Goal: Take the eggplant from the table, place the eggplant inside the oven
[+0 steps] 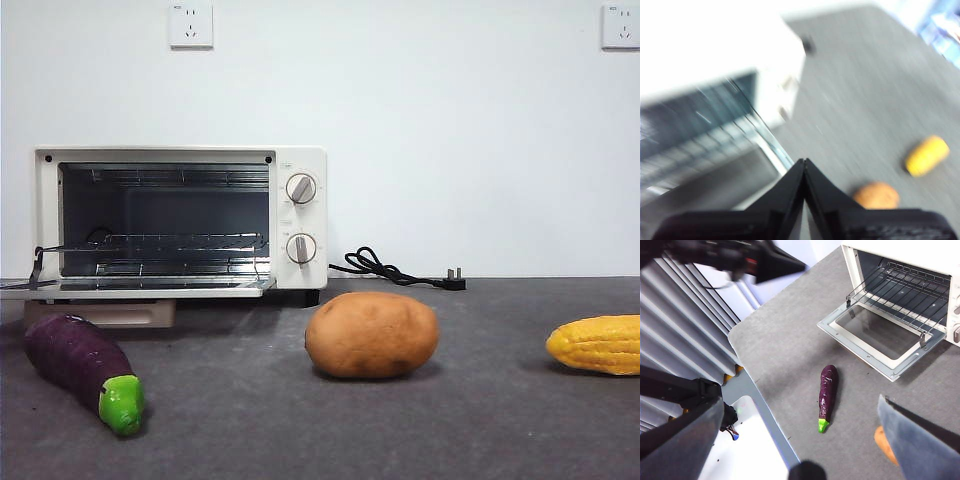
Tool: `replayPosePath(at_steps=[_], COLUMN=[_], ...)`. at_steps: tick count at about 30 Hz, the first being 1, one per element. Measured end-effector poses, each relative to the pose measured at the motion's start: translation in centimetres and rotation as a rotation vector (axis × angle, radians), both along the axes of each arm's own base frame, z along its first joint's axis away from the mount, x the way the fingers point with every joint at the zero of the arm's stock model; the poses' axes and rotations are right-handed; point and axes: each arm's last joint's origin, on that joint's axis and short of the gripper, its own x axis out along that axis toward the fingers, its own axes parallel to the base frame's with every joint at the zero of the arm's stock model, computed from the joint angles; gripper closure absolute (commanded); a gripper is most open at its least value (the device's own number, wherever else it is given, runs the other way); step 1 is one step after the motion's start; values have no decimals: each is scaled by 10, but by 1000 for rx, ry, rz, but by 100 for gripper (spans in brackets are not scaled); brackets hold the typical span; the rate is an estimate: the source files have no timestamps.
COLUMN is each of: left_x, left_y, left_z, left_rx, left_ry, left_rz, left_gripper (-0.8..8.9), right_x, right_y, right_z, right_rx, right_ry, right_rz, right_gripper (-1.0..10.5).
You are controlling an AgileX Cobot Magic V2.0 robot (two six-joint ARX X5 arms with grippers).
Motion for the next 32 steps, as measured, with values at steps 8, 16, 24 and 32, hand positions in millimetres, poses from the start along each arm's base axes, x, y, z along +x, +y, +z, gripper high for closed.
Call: replayPosePath(at_steps=[8,16,24,32], left_x=[-94,-148,-149,-148], left_y=[20,32,32,32], left_z=[33,30,27,27], left_rx=[26,74,84,85], left_ry=[-188,-189,-162,-159], left_rz=[180,282,282,281], left_gripper=[819,819,819,819], right_x=[0,0,-1,1], right_y=[0,0,0,6], right_z=[0,-1,-2,-3], right_rx=[-1,-4,-10,-11], right_ry=[-1,4,17,18], right_rz=[1,2,2,26], right_gripper=[285,285,286,287])
